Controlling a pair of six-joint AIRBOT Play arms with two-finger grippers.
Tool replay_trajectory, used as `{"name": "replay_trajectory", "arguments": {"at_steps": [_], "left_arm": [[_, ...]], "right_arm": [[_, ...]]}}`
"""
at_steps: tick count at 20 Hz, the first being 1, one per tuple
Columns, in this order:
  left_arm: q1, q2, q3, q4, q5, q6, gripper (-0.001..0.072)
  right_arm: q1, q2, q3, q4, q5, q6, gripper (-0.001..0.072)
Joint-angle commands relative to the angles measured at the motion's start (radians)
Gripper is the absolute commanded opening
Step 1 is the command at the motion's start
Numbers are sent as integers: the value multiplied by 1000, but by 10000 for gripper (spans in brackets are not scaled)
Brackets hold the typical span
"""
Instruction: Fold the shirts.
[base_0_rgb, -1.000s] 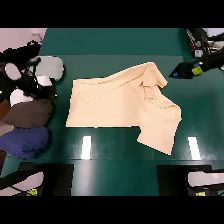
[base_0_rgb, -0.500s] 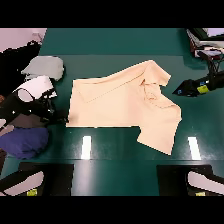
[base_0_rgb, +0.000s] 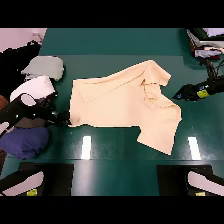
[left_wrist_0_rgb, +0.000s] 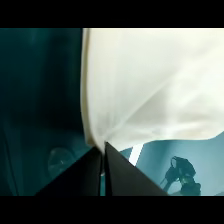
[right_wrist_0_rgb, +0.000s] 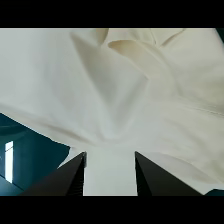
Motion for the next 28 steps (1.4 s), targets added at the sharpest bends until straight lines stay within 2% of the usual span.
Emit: {"name": "replay_trajectory", "arguments": {"at_steps": [1, 3, 5, 6, 7, 12, 17, 19, 20, 21, 23, 25, 28], "left_arm": [[-6, 6, 26, -11, -11, 28, 25], [-6, 6, 73, -13, -36, 38, 24], [-6, 6, 106, -14, -45, 39, 24], [-6, 6, 113, -16, -40, 39, 25], [-6, 6, 113, -24, -31, 38, 24], [-6, 6, 113, -24, -6, 38, 25], [-6, 6, 113, -23, 14, 38, 25], [-6, 6, 113, -23, 14, 38, 25], [-6, 6, 113, -23, 13, 38, 25], [-6, 6, 113, -24, 12, 38, 25], [-6, 6, 113, -24, 10, 32, 24], [-6, 24, 113, -32, 6, 3, 24], [-5, 177, 158, -31, 29, -27, 24]], "right_arm": [[-1, 1, -2, -124, 50, 11, 363], [-14, 1, -7, -248, 60, 27, 363], [-77, 1, -52, -268, 50, 28, 363], [-120, 0, -89, -267, 32, 31, 388], [-167, 0, -137, -258, 10, 34, 480], [-308, -2, -356, -79, -135, -12, 484], [-269, -101, -368, -48, -170, -34, 476], [-232, -121, -335, -49, -181, -34, 424], [-212, -127, -317, -50, -186, -34, 346], [-197, -128, -303, -50, -190, -34, 212], [-161, -127, -281, -50, -193, -43, 31], [-129, -105, -250, -50, -167, -49, 13], [-83, 11, -140, -49, -132, -48, 13]]}}
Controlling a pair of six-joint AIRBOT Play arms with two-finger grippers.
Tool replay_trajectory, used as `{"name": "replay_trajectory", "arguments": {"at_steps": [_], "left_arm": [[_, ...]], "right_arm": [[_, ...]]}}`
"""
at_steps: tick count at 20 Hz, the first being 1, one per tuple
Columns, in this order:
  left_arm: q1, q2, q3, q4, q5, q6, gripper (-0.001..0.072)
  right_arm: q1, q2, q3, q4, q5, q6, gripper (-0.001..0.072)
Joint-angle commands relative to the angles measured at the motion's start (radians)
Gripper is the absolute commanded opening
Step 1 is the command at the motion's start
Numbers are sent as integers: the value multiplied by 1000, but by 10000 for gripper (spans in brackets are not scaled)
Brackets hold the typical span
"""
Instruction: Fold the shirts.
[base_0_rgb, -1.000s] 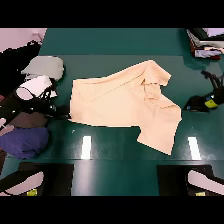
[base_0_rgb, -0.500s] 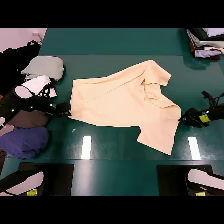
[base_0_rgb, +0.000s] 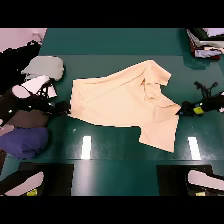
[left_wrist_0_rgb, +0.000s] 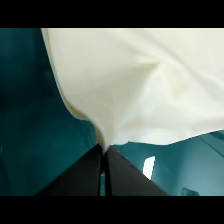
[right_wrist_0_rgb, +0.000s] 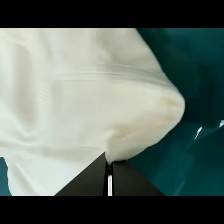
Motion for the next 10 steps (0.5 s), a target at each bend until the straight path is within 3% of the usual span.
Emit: {"name": "replay_trajectory", "arguments": {"at_steps": [1, 5, 10], "left_arm": [[1, 153, 77, -3, 17, -32, 24], [1, 349, 438, 2, 36, -31, 25], [1, 381, 998, 3, 76, -31, 25]], "right_arm": [[55, 118, 135, 4, 20, -2, 13], [66, 316, 429, 2, -111, 56, 13], [66, 490, 771, -15, -248, 56, 13]]}}
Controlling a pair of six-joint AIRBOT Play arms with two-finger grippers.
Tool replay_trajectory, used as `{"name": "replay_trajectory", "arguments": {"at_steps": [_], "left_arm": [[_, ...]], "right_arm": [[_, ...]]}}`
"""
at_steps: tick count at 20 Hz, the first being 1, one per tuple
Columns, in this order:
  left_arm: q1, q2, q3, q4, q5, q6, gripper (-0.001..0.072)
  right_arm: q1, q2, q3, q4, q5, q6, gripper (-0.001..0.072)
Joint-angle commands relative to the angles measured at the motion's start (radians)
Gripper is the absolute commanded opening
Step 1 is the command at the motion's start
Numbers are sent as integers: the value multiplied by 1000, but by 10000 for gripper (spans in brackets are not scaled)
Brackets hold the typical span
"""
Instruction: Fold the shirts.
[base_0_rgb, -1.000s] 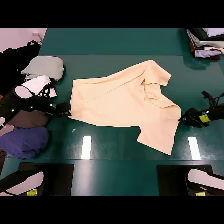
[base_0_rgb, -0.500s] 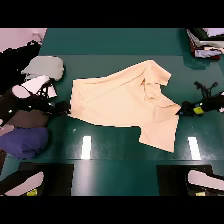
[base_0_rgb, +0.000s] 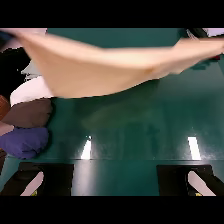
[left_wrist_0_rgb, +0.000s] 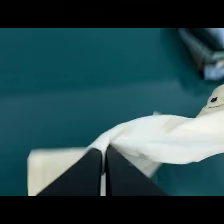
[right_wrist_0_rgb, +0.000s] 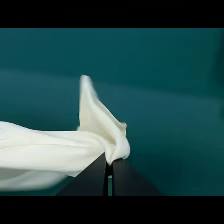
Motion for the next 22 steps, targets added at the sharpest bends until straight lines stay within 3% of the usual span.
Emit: {"name": "replay_trajectory", "arguments": {"at_steps": [1, 6, 10, 16, 20, 22], "left_arm": [[1, 30, 354, 4, 44, -2, 24], [1, 30, 555, 2, 100, -53, 24], [1, -17, 473, 28, -10, -82, 24], [1, -313, 193, 62, -289, -93, 24], [1, -578, 58, 61, -293, -76, 25], [1, -709, 55, 53, -233, -74, 25]], "right_arm": [[3, 114, 220, -37, -95, 10, 13], [3, 138, 428, -279, -19, 107, 12], [3, 5, 583, -348, 197, 121, 12], [14, -270, 307, -313, 394, 123, 12], [66, -492, 174, -313, 382, 122, 12], [87, -606, 164, -314, 336, 119, 12]]}}
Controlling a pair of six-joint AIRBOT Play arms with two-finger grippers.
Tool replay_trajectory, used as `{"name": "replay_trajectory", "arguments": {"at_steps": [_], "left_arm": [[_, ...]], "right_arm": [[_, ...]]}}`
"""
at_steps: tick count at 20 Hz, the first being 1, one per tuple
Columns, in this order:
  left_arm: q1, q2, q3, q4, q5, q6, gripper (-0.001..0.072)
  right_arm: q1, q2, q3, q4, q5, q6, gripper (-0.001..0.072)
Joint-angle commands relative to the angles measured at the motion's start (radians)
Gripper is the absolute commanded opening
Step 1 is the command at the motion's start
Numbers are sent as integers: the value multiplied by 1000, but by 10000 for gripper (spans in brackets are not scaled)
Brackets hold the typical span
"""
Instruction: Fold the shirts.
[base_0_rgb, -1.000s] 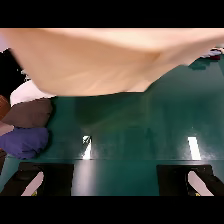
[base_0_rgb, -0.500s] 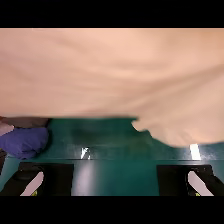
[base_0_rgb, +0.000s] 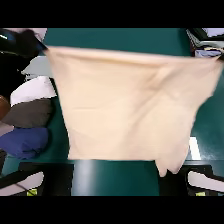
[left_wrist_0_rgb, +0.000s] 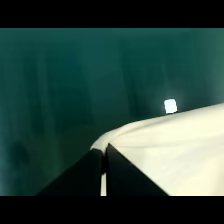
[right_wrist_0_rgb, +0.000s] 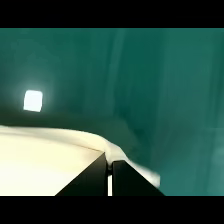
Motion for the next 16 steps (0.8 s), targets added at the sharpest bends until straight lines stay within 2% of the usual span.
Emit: {"name": "replay_trajectory", "arguments": {"at_steps": [1, 6, 8, 10, 13, 16], "left_arm": [[0, -219, -47, -16, 84, 9, 25], [1, -317, -46, -31, 460, 17, 24], [1, -317, -46, -33, 525, 17, 25], [1, -317, -46, -43, 476, 50, 25], [1, -316, -48, -21, 296, 158, 24], [0, -317, -87, 14, 201, 172, 24]], "right_arm": [[35, -198, -39, 1, -58, -2, 12], [34, -406, 195, 2, -151, 1, 12], [33, -434, 262, 2, -167, 0, 12], [32, -406, 217, 0, -198, -1, 12], [32, -344, 74, -7, -202, -3, 11], [32, -290, -93, -6, -217, -2, 12]]}}
